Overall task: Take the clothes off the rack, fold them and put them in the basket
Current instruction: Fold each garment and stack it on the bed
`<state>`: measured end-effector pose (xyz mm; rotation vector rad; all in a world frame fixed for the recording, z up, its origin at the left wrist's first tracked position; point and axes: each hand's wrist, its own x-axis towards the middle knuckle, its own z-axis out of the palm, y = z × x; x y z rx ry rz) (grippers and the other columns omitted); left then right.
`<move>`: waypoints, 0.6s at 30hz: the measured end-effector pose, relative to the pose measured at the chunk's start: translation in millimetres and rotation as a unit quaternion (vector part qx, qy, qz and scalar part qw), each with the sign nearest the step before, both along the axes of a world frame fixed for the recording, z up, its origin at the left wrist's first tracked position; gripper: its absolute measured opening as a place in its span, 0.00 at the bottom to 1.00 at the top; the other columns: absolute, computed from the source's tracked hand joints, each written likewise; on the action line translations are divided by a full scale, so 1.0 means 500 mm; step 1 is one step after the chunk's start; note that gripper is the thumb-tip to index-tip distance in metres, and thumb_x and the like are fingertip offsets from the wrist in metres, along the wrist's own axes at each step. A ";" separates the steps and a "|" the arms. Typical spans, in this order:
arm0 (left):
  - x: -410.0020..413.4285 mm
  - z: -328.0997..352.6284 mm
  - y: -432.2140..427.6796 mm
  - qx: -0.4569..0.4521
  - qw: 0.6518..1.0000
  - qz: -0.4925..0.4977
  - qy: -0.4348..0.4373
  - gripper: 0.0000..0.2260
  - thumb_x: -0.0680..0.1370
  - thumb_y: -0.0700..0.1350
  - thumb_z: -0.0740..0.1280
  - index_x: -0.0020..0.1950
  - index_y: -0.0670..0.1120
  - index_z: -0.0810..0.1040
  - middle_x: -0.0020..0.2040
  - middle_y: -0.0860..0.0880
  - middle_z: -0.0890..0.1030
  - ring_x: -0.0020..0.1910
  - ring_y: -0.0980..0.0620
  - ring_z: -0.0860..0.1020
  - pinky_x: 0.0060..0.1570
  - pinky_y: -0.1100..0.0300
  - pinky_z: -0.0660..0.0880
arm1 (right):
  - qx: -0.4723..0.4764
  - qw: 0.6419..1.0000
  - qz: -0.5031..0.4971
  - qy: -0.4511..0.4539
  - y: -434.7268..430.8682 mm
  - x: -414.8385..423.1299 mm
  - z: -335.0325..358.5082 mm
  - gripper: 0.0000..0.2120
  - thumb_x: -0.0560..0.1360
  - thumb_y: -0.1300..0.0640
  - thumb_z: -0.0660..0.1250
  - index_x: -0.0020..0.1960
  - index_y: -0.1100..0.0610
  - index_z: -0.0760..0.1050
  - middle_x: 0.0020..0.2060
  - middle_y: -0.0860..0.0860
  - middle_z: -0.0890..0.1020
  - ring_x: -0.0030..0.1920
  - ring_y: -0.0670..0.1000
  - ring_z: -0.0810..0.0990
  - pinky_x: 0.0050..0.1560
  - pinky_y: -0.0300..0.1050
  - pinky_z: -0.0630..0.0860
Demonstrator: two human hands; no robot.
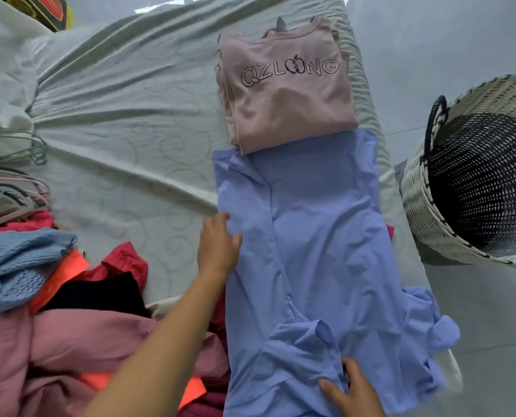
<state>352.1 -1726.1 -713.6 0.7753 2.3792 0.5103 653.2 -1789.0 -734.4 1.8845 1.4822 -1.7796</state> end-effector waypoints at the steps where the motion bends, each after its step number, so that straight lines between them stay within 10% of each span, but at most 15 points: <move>1: 0.036 -0.003 -0.049 -0.012 1.000 0.002 -0.001 0.21 0.75 0.43 0.68 0.66 0.41 0.67 0.62 0.40 0.69 0.57 0.41 0.73 0.55 0.48 0.71 | -0.006 1.000 0.015 0.002 0.000 0.000 -0.003 0.18 0.69 0.61 0.72 0.54 0.49 0.69 0.45 0.51 0.79 0.51 0.52 0.78 0.41 0.35 0.69; 7: 0.199 -0.017 -0.269 -0.109 0.987 0.100 -0.064 0.13 0.72 0.44 0.71 0.50 0.43 0.72 0.50 0.42 0.76 0.51 0.42 0.74 0.50 0.52 0.69 | 0.000 1.000 0.026 0.017 -0.007 0.031 -0.030 0.07 0.71 0.65 0.70 0.43 0.55 0.74 0.41 0.54 0.81 0.45 0.54 0.79 0.40 0.37 0.71; 11: 0.209 -0.009 -0.327 -0.015 0.979 0.186 -0.081 0.14 0.74 0.37 0.68 0.34 0.51 0.67 0.37 0.46 0.76 0.40 0.46 0.74 0.37 0.58 0.62 | -0.011 0.999 0.008 0.047 -0.019 0.043 -0.040 0.08 0.72 0.67 0.68 0.38 0.56 0.75 0.31 0.50 0.78 0.35 0.48 0.74 0.37 0.38 0.72; 15: 0.208 0.003 -0.340 -0.030 0.986 0.157 -0.051 0.11 0.72 0.41 0.72 0.49 0.45 0.72 0.47 0.42 0.77 0.49 0.39 0.76 0.45 0.52 0.70 | 0.004 0.999 0.036 0.004 -0.028 0.049 -0.050 0.09 0.72 0.65 0.68 0.39 0.52 0.74 0.31 0.50 0.78 0.37 0.55 0.78 0.43 0.50 0.76; 18: 0.239 -0.015 -0.334 0.001 0.997 -0.009 0.081 0.27 0.64 0.41 0.78 0.60 0.43 0.72 0.53 0.40 0.76 0.49 0.37 0.76 0.47 0.47 0.76 | 0.119 0.993 0.018 0.004 0.001 0.053 -0.014 0.12 0.74 0.65 0.67 0.39 0.50 0.71 0.35 0.49 0.78 0.41 0.54 0.78 0.40 0.35 0.70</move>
